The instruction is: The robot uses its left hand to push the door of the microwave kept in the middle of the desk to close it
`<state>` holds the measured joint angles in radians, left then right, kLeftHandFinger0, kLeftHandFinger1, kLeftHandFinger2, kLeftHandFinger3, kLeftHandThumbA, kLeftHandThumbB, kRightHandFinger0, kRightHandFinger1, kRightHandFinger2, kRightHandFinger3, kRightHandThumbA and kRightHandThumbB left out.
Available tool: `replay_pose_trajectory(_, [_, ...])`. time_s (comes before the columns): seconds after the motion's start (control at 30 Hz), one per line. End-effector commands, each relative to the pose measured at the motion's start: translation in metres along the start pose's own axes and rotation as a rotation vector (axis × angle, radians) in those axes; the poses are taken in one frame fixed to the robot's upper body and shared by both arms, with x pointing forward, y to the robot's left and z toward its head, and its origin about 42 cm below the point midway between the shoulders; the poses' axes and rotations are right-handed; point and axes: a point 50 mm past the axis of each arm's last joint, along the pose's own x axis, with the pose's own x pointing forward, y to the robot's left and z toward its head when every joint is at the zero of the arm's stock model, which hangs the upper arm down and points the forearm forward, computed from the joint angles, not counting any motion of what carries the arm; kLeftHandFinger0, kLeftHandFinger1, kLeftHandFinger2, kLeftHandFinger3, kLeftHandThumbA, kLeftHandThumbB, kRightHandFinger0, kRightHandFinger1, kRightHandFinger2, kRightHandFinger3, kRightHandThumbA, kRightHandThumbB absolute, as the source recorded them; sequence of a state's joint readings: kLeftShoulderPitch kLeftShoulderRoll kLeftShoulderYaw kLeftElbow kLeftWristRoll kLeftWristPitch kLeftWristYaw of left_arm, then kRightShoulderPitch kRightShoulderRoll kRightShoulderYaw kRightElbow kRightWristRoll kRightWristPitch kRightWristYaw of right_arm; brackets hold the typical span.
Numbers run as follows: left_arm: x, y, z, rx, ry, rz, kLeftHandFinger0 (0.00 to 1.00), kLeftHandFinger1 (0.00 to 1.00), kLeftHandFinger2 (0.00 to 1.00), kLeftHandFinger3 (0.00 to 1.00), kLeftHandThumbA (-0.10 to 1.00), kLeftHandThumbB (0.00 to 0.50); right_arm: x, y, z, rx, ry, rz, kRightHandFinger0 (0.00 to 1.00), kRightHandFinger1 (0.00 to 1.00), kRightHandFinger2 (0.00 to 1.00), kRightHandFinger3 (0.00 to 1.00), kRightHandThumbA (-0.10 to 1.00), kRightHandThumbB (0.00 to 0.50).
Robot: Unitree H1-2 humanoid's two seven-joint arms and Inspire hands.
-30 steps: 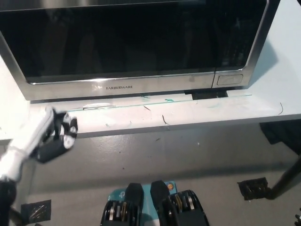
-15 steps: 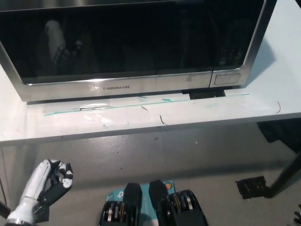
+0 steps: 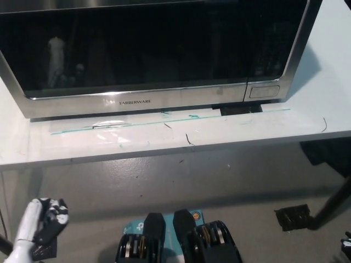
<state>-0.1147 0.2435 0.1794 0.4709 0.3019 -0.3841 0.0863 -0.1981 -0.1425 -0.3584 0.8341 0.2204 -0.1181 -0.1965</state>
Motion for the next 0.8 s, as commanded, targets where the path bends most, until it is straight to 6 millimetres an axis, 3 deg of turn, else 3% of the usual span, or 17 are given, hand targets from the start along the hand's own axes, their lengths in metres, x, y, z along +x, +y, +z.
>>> replay_pose_trajectory(0.0, [0.011, 0.001, -0.004, -0.103, 0.08, 0.106, 0.11, 0.17, 0.27, 0.41, -0.1, 0.111, 0.01, -0.003, 0.026, 0.005, -0.076, 0.006, 0.54, 0.56, 0.64, 0.77, 0.1, 0.05])
replay_pose_trajectory(0.1, [0.014, -0.003, -0.005, -0.17, 0.168, 0.127, 0.1, 0.16, 0.28, 0.45, -0.1, 0.11, 0.011, -0.001, 0.033, 0.008, -0.088, 0.019, 0.56, 0.6, 0.69, 0.82, 0.11, 0.046])
replay_pose_trajectory(0.17, [0.018, 0.001, -0.004, -0.22, 0.228, 0.152, 0.09, 0.16, 0.33, 0.51, -0.1, 0.081, 0.015, 0.008, 0.033, 0.005, -0.081, 0.021, 0.64, 0.64, 0.72, 0.82, 0.14, 0.055])
replay_pose_trajectory(0.33, [0.027, 0.013, -0.007, -0.295, 0.306, 0.182, 0.04, 0.11, 0.28, 0.51, -0.1, 0.077, 0.017, 0.022, 0.034, 0.002, -0.08, 0.038, 0.56, 0.56, 0.63, 0.78, 0.14, 0.057])
replay_pose_trajectory(0.43, [0.028, 0.013, -0.012, -0.302, 0.342, 0.185, 0.07, 0.13, 0.3, 0.53, -0.1, 0.057, 0.015, 0.023, 0.034, 0.009, -0.088, 0.045, 0.51, 0.51, 0.58, 0.75, 0.11, 0.058])
replay_pose_trajectory(0.47, [0.028, 0.014, -0.014, -0.316, 0.356, 0.182, 0.08, 0.16, 0.34, 0.54, -0.1, 0.039, 0.015, 0.023, 0.033, -0.011, -0.092, 0.045, 0.51, 0.52, 0.58, 0.76, 0.13, 0.064])
replay_pose_trajectory(0.53, [0.024, 0.005, -0.016, -0.366, 0.404, 0.173, 0.07, 0.16, 0.34, 0.54, -0.1, 0.038, 0.015, 0.012, 0.034, -0.025, -0.104, 0.042, 0.62, 0.62, 0.67, 0.78, 0.15, 0.057])
replay_pose_trajectory(0.6, [0.023, 0.008, -0.017, -0.391, 0.442, 0.115, 0.12, 0.27, 0.47, 0.61, 0.22, 0.024, 0.015, 0.013, 0.034, 0.011, -0.093, 0.031, 0.58, 0.58, 0.64, 0.75, 0.13, 0.078])
replay_pose_trajectory(0.63, [0.024, 0.009, -0.018, -0.405, 0.468, 0.104, 0.1, 0.28, 0.5, 0.63, 0.36, 0.016, 0.016, 0.013, 0.034, 0.017, -0.088, 0.029, 0.57, 0.57, 0.64, 0.76, 0.12, 0.079])
replay_pose_trajectory(0.73, [0.03, 0.01, -0.018, -0.443, 0.524, 0.095, 0.09, 0.28, 0.5, 0.64, 0.45, 0.024, 0.017, 0.013, 0.034, 0.009, -0.092, 0.034, 0.55, 0.56, 0.63, 0.77, 0.12, 0.07])
replay_pose_trajectory(0.77, [0.032, 0.011, -0.019, -0.467, 0.558, 0.093, 0.16, 0.3, 0.53, 0.68, 0.47, 0.037, 0.017, 0.014, 0.034, -0.012, -0.094, 0.035, 0.55, 0.57, 0.63, 0.77, 0.14, 0.073])
